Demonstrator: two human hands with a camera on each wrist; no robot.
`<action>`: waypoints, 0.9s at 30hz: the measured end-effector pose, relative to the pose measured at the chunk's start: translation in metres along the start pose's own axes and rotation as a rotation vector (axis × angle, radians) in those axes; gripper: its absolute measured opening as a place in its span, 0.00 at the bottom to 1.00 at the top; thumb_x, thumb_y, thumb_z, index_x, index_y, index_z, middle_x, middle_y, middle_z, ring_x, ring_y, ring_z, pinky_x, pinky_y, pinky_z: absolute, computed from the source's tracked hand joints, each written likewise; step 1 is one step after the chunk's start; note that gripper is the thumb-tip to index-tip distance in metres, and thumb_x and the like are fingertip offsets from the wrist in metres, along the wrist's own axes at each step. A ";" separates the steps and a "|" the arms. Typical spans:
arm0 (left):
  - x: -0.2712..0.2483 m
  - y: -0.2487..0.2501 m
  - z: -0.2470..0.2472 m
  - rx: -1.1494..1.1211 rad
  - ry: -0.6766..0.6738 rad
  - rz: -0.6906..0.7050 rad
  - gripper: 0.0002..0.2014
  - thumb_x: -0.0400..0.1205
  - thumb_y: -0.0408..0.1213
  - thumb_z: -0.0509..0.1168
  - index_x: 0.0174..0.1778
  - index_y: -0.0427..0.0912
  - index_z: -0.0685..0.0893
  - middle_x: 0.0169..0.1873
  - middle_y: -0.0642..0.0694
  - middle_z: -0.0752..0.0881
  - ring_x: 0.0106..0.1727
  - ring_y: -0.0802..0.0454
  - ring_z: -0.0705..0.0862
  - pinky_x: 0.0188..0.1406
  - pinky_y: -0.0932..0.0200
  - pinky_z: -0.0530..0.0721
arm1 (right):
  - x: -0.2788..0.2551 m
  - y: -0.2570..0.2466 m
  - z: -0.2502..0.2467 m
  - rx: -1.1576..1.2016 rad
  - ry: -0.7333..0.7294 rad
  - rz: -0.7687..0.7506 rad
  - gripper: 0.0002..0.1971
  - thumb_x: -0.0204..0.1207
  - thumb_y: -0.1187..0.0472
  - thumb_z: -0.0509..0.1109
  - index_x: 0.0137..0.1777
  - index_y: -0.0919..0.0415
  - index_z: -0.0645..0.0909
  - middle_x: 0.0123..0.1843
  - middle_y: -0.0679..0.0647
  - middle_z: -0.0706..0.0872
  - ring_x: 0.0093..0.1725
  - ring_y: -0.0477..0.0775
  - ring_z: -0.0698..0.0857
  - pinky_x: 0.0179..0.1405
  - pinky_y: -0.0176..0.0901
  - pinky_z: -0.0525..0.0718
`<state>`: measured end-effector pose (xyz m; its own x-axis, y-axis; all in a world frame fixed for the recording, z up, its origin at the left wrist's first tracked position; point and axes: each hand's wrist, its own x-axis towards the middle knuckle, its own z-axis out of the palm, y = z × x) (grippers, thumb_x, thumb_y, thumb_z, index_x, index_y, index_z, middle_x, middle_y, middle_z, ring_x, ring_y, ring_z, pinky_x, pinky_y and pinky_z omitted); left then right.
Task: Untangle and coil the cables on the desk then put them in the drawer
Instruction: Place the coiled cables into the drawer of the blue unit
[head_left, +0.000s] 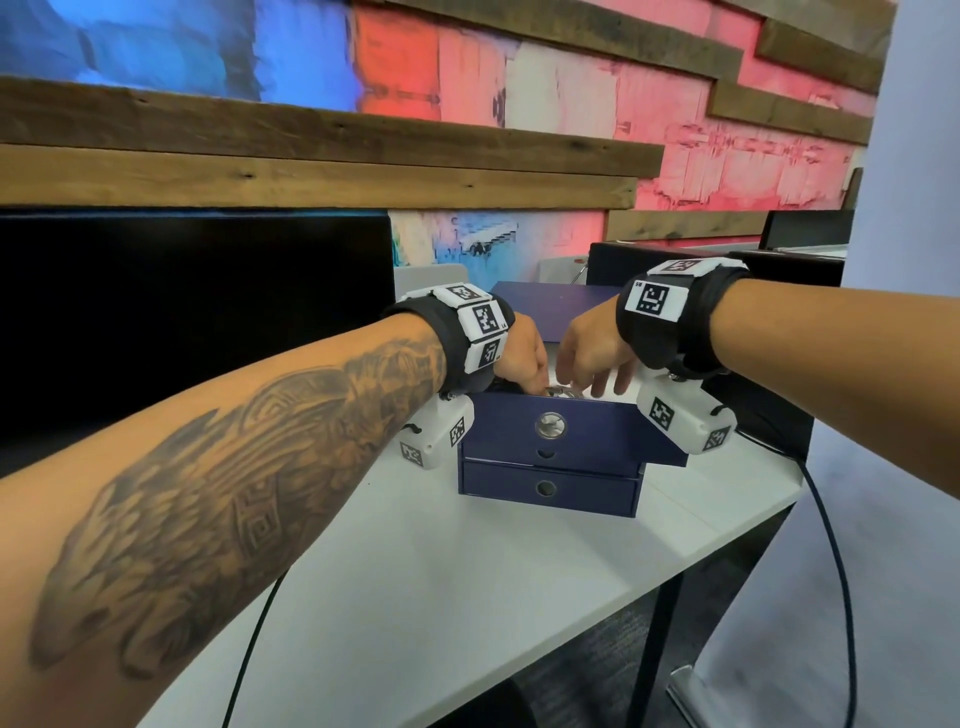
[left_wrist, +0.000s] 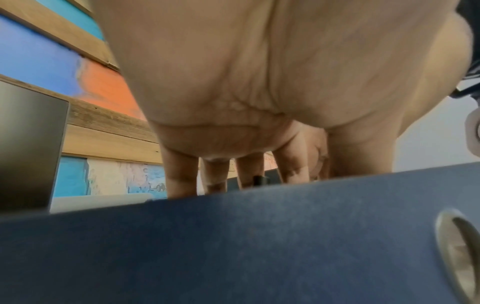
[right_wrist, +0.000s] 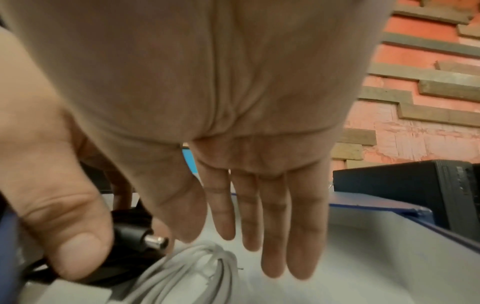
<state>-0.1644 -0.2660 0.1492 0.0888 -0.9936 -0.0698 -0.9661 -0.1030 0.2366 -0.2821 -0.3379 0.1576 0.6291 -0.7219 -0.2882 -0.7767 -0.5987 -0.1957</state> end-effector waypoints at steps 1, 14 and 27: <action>-0.001 0.000 0.000 -0.007 -0.002 -0.002 0.13 0.80 0.40 0.74 0.60 0.43 0.90 0.46 0.49 0.86 0.45 0.52 0.81 0.25 0.70 0.79 | 0.000 -0.002 -0.001 -0.009 0.039 -0.014 0.13 0.81 0.70 0.70 0.65 0.64 0.83 0.59 0.62 0.88 0.51 0.57 0.89 0.39 0.45 0.89; -0.090 -0.112 -0.032 -0.105 0.398 -0.267 0.11 0.81 0.41 0.73 0.57 0.43 0.91 0.53 0.46 0.90 0.56 0.48 0.87 0.53 0.57 0.82 | 0.001 -0.127 0.010 -0.269 0.456 -0.354 0.11 0.80 0.48 0.72 0.57 0.52 0.84 0.55 0.51 0.88 0.54 0.54 0.84 0.53 0.45 0.82; -0.275 -0.294 0.021 -0.174 0.378 -0.806 0.05 0.80 0.36 0.72 0.47 0.39 0.91 0.29 0.49 0.86 0.28 0.56 0.81 0.18 0.71 0.75 | 0.024 -0.330 0.142 -0.167 0.166 -0.732 0.10 0.81 0.50 0.71 0.56 0.54 0.85 0.53 0.50 0.87 0.54 0.54 0.85 0.49 0.45 0.83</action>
<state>0.0901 0.0388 0.0789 0.8255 -0.5632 0.0377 -0.5291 -0.7488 0.3991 -0.0152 -0.1085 0.0827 0.9877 -0.1560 0.0075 -0.1536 -0.9789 -0.1347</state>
